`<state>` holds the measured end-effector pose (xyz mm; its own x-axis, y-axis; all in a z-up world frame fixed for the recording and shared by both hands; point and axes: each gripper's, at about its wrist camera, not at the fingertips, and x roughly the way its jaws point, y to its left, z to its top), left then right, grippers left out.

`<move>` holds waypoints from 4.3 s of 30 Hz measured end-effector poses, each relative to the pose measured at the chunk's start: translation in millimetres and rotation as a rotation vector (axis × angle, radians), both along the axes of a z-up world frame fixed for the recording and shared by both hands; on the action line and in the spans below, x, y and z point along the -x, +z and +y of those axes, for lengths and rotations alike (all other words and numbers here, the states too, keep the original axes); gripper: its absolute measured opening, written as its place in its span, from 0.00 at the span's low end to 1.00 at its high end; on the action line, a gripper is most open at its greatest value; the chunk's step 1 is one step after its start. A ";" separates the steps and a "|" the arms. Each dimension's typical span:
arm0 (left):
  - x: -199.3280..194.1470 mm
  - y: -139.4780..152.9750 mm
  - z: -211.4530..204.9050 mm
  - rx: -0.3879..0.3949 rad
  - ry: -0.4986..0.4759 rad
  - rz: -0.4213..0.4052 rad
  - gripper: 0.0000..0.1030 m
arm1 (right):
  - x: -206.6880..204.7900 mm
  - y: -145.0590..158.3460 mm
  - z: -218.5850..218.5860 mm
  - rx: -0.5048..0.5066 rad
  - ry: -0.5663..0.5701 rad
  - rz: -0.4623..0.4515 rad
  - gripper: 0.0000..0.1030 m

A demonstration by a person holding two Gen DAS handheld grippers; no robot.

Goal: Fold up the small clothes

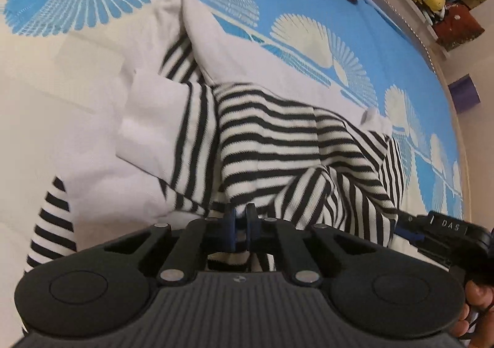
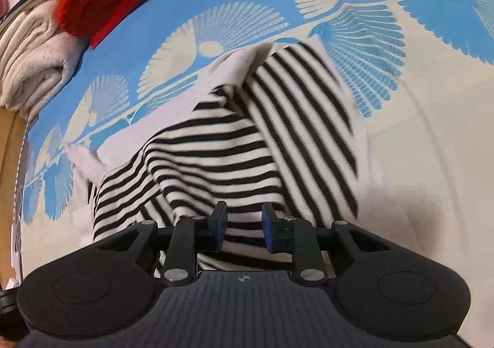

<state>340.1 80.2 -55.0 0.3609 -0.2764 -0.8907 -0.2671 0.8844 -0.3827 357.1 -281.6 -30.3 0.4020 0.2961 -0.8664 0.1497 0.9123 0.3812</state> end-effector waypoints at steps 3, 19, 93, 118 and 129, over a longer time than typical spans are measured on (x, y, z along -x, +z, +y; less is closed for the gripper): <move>-0.2 3.9 6.8 -0.005 0.022 -0.016 0.06 | 0.1 -6.4 -6.1 0.010 -0.029 0.021 0.32; -7.3 -6.6 -1.2 -0.006 0.084 0.054 0.20 | 2.3 -18.7 5.2 -0.005 0.018 0.044 0.05; -20.2 -7.2 12.8 -0.219 -0.095 0.012 0.13 | 8.9 -21.4 13.0 0.078 -0.006 0.059 0.28; 191.2 140.8 7.4 -0.382 -0.078 -0.482 0.31 | 112.9 129.6 24.1 0.068 -0.031 -0.468 0.32; 316.4 84.6 -18.0 -0.401 -0.177 -0.416 0.31 | 283.7 97.0 0.1 0.292 0.077 -0.526 0.34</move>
